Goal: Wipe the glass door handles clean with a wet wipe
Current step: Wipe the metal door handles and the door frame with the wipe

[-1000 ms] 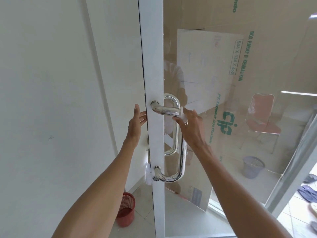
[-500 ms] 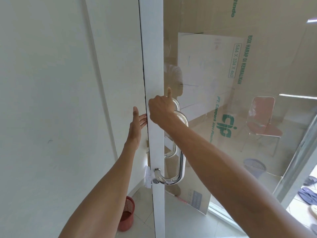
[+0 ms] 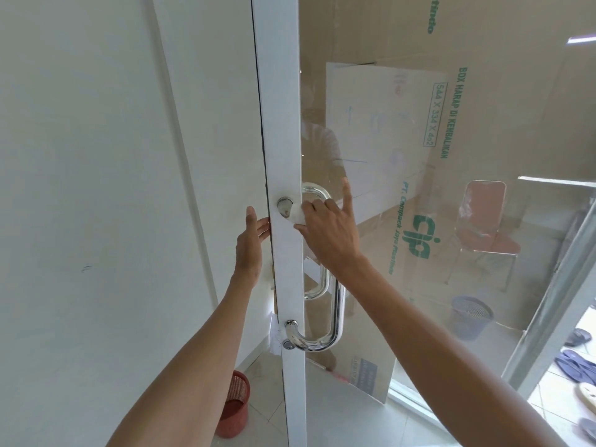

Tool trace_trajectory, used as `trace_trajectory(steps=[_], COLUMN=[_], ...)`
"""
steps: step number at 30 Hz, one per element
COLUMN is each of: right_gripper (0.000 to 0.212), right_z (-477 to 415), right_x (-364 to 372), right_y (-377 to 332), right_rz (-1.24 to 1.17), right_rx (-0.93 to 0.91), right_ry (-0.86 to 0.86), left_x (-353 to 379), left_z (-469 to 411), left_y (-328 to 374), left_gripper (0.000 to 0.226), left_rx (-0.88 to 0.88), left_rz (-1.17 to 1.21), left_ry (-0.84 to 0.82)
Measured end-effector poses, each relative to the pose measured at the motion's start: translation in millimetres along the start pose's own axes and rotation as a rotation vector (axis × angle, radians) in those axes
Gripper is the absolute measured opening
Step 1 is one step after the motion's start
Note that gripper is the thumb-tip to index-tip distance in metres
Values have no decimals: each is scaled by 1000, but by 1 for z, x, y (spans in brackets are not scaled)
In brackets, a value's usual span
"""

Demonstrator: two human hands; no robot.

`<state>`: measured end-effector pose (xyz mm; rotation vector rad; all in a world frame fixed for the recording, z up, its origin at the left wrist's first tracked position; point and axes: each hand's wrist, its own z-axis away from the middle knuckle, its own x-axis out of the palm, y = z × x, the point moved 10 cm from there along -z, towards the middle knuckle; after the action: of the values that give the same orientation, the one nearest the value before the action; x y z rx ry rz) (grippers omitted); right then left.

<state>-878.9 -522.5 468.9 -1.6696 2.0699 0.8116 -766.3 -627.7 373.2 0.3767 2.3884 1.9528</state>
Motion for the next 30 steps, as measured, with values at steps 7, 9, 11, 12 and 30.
trace_trajectory(steps=[7, 9, 11, 12, 30], right_gripper=[30, 39, 46, 48, 36], right_z=[46, 64, 83, 93, 312], right_x=[1, 11, 27, 37, 212], right_y=[45, 59, 67, 68, -11], right_rz=[-188, -275, -363, -403, -925], right_rx=[298, 434, 567, 632, 1594], right_ry=[173, 164, 128, 106, -250], left_x=[-3, -3, -3, -2, 3], left_z=[7, 9, 10, 11, -4], left_y=[3, 4, 2, 2, -2], left_gripper=[59, 53, 54, 54, 96], left_rx=[39, 49, 53, 55, 51], left_rz=[-63, -78, -90, -90, -129], left_ry=[67, 79, 87, 91, 111])
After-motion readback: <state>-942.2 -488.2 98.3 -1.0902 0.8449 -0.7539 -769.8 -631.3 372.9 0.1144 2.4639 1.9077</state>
